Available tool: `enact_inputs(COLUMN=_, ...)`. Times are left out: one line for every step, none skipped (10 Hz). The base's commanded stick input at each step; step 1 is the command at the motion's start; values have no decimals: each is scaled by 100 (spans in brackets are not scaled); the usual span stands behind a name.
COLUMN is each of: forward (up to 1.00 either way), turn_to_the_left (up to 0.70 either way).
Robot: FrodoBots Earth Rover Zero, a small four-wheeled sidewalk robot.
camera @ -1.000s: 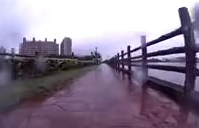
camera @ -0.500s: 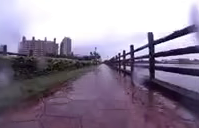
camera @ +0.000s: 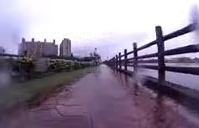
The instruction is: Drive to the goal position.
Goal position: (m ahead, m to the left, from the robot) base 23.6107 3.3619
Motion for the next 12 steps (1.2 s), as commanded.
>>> enact_inputs(forward=100, turn_to_the_left=0)
enact_inputs(forward=100, turn_to_the_left=0)
enact_inputs(forward=100, turn_to_the_left=0)
enact_inputs(forward=100, turn_to_the_left=0)
enact_inputs(forward=100, turn_to_the_left=0)
enact_inputs(forward=100, turn_to_the_left=0)
enact_inputs(forward=100, turn_to_the_left=0)
enact_inputs(forward=100, turn_to_the_left=0)
enact_inputs(forward=100, turn_to_the_left=0)
enact_inputs(forward=100, turn_to_the_left=0)
enact_inputs(forward=100, turn_to_the_left=0)
enact_inputs(forward=100, turn_to_the_left=-2)
